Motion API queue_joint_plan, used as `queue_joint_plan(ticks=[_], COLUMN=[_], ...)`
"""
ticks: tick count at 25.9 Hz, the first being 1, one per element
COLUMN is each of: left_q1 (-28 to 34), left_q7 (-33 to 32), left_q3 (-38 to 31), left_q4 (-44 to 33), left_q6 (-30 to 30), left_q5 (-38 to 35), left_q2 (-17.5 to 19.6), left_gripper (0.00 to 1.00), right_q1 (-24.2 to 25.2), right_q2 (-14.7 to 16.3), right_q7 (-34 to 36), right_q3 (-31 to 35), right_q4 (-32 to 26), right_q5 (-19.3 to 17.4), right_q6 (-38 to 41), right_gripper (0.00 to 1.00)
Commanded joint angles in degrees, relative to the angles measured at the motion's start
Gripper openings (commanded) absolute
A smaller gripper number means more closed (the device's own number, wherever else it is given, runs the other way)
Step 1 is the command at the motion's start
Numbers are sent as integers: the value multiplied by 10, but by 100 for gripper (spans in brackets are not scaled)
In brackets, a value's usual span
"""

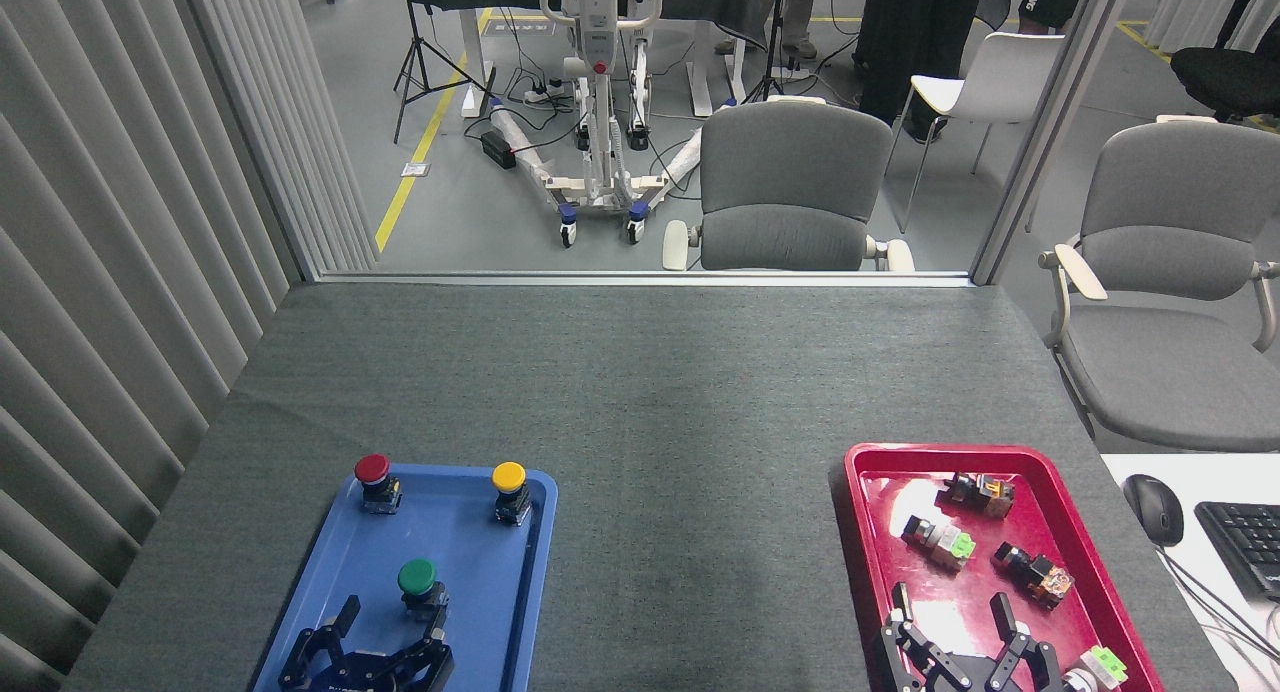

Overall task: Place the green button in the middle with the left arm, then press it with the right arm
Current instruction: 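Close the left gripper around the green button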

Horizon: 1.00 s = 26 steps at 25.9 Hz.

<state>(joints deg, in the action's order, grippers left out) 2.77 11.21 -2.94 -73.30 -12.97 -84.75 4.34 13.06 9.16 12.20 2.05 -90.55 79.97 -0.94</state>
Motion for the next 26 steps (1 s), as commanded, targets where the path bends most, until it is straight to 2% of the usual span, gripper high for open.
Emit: queue_joint_plan(ticks=[1,7,9,12,18,19,26], left_q1=[-14,-29,-37,-57,-56,-53,-51], left_q7=[1,5,6,17,65,73,94], left_q3=[14,21,21,24,26,27,36], left_q4=[18,27,42,76,83,81,31], left_q6=[0,5,5,5,-1,-3,-80], left_q5=[-4,-3,-2,-3,-3,-3,-2], left_q2=[-2,-7,-9,-14,-9,-8,-14], left_gripper=[99,99,95,69,5,0,0], right_q1=[0,0,-1,1,-4,-4,-3], right_q2=[2,1,1,2,5,7,5], right_q7=[4,4,5,5,1,1,1], right_q3=[0,-1,-2,-3,-1,-1,-4], right_q4=[0,0,-1,-1,-6,-7,-9], right_q5=[0,0,0,0,-2,-2,-2], right_q6=[-11,-12,-12,-12,-12,-10,-8], right_gripper=[100,100,100,100,100,100,100])
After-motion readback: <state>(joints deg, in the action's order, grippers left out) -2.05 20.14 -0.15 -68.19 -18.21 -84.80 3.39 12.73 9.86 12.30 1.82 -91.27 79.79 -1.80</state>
